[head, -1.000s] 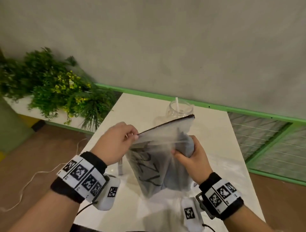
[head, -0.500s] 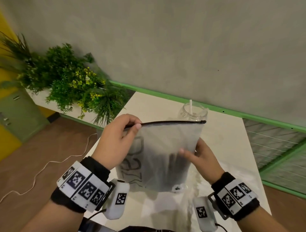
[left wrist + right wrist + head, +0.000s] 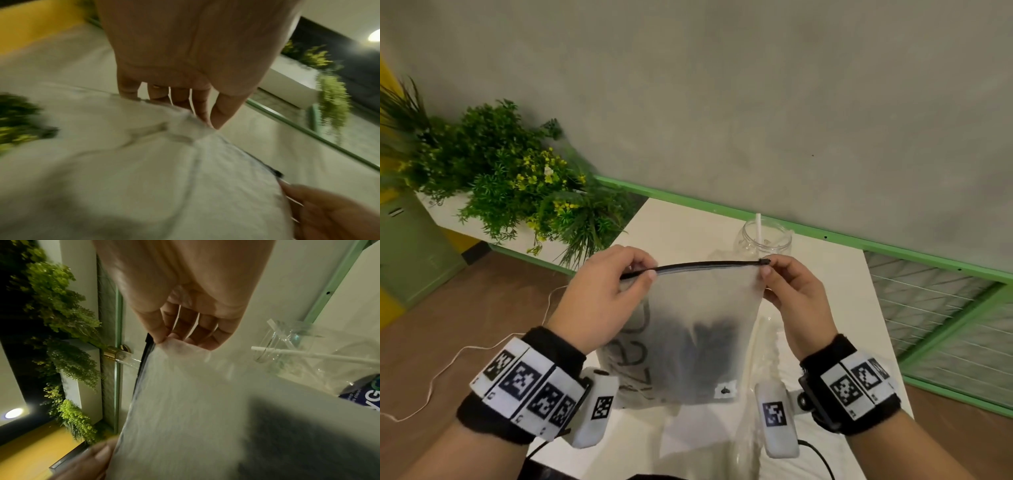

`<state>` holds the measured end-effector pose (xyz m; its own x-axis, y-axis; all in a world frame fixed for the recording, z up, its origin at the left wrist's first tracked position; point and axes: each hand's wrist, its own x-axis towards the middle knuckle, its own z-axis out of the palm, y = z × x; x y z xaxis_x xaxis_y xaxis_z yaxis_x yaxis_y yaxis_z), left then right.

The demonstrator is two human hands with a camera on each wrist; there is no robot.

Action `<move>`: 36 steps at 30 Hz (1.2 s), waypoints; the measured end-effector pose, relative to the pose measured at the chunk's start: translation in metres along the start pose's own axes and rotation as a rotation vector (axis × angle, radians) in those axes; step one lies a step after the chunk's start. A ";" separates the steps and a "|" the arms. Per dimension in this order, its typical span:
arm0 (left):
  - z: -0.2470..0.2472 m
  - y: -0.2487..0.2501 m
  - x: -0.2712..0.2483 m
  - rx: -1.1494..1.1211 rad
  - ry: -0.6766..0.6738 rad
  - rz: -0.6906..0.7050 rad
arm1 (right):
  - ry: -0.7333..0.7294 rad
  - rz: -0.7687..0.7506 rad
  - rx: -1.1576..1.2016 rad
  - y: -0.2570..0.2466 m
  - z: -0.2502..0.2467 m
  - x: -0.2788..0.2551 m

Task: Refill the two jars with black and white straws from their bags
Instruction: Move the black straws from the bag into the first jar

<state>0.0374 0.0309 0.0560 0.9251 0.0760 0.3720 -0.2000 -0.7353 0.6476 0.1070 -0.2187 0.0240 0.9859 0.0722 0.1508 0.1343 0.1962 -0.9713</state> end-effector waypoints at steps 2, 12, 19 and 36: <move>0.009 0.018 0.009 0.061 -0.012 0.113 | -0.008 -0.019 -0.026 -0.004 0.001 -0.002; 0.072 0.080 0.041 0.268 -0.123 0.284 | -0.014 -0.072 -0.073 -0.011 0.001 -0.016; 0.034 0.020 0.025 0.301 0.008 0.219 | 0.195 -0.096 -0.112 -0.005 -0.020 -0.009; -0.016 -0.024 -0.008 0.346 0.135 -0.054 | 0.109 -0.144 -0.015 0.000 -0.025 0.000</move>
<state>0.0300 0.0586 0.0484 0.8757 0.1920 0.4429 -0.0098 -0.9102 0.4140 0.1094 -0.2427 0.0194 0.9614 -0.0617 0.2683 0.2752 0.1820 -0.9440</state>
